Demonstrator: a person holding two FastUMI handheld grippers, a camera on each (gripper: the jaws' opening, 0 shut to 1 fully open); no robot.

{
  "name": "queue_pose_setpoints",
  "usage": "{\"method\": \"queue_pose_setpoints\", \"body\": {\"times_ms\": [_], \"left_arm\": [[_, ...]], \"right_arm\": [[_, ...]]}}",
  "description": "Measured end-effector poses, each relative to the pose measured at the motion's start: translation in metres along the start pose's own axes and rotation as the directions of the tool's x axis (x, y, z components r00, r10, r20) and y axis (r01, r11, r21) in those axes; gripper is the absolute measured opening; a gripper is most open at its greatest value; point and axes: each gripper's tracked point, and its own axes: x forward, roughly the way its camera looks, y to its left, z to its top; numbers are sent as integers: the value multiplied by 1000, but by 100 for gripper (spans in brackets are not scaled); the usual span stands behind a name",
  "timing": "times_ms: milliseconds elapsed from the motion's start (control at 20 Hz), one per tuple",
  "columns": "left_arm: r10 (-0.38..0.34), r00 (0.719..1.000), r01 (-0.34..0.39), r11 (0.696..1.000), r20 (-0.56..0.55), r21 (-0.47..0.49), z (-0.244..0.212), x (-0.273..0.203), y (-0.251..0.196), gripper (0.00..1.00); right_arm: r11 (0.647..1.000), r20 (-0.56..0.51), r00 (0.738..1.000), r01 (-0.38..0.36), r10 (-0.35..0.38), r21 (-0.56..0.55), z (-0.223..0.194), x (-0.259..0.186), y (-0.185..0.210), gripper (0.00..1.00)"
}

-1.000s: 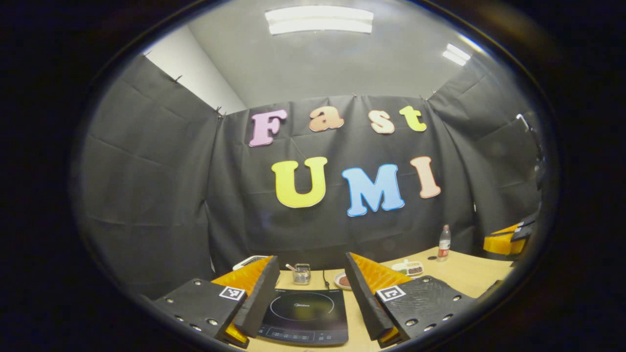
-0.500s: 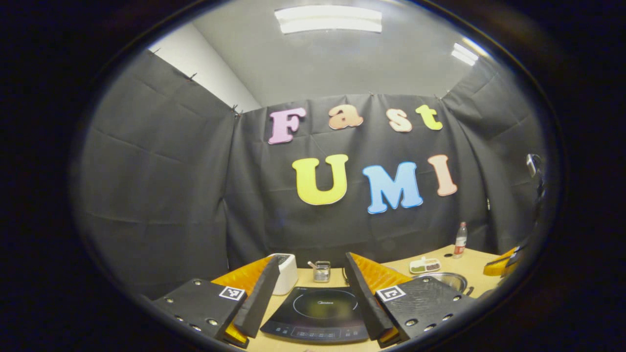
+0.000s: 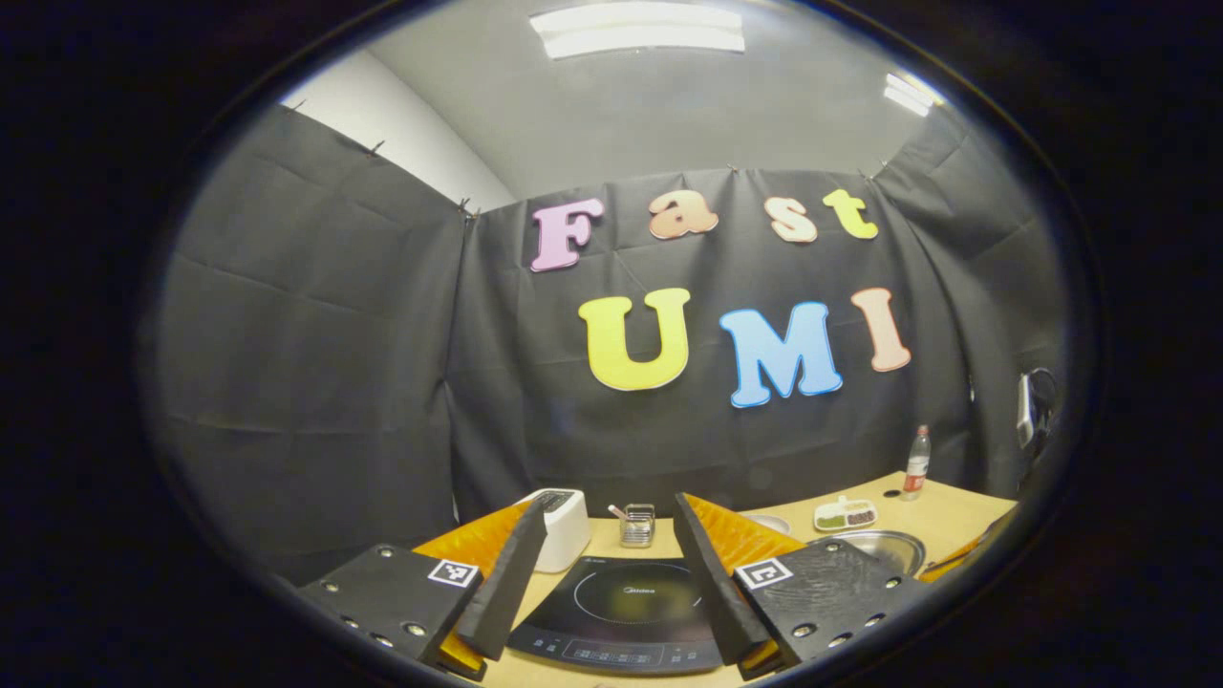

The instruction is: First push the handle of the pot to place it horizontally, then grasp the pot with both hands and set it on the induction cooktop.

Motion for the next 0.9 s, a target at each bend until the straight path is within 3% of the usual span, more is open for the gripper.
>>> {"method": "queue_pose_setpoints", "body": {"times_ms": [400, 900], "left_arm": [[69, 997, -68, 997, -34, 30, -10, 18, -19, 82], [94, 994, -91, 994, -54, 56, -15, 45, -47, 79]], "right_arm": [[989, -152, 977, -150, 150, 9, -40, 39, 3, 2], [978, -199, 957, -209, 210, 25, -49, 62, -13, 2]]}}
